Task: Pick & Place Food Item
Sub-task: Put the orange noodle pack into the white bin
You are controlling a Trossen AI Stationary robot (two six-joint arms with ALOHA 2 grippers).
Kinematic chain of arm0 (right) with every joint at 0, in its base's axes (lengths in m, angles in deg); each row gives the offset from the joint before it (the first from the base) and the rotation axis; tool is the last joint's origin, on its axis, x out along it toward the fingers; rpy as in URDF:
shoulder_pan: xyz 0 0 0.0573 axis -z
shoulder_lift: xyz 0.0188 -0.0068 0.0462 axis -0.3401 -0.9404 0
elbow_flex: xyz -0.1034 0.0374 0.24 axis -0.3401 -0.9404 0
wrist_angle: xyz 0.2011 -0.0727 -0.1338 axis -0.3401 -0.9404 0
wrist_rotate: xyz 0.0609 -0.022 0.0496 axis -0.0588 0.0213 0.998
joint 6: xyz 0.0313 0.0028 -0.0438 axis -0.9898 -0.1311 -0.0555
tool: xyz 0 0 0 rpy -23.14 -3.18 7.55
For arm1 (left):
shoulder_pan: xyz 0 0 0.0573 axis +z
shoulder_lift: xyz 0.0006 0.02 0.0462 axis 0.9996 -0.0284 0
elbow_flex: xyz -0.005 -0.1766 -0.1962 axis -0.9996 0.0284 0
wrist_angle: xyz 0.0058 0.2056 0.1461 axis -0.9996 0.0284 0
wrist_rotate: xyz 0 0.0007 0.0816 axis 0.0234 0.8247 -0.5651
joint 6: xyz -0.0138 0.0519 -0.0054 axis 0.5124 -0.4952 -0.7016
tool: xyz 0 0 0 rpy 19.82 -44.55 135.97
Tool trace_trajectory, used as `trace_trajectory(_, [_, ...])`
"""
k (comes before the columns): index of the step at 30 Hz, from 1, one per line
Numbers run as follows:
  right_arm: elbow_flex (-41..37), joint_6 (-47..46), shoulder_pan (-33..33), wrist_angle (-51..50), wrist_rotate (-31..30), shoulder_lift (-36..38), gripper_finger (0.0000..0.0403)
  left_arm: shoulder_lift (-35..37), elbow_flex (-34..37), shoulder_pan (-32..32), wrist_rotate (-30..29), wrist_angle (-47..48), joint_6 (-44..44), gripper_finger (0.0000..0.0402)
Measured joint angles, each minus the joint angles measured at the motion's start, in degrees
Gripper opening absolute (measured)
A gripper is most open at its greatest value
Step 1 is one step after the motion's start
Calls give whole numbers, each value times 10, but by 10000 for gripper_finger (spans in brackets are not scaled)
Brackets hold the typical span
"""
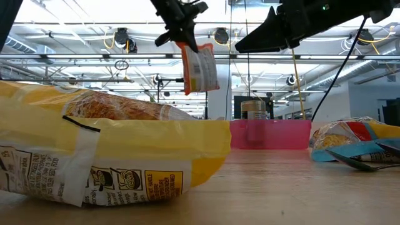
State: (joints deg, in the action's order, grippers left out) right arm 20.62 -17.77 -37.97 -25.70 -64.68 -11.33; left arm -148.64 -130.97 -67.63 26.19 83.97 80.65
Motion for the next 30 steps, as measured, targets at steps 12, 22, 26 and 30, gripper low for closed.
trace_trajectory(12, [-61, 1, 0, 37, 0, 0, 217, 0, 0, 69, 1, -27, -75, 2])
trace_trajectory(22, [-74, 46, 11, 113, -2, 0, 210, -4, 0, 66, 90, 3, -234, 2])
trace_trajectory(26, [-75, 61, 41, 116, -15, 0, 205, -4, 0, 42, 142, 47, -300, 1])
trace_trajectory(30, [-75, 62, 75, 121, -13, 0, 204, -4, 0, 10, 129, 74, -347, 1])
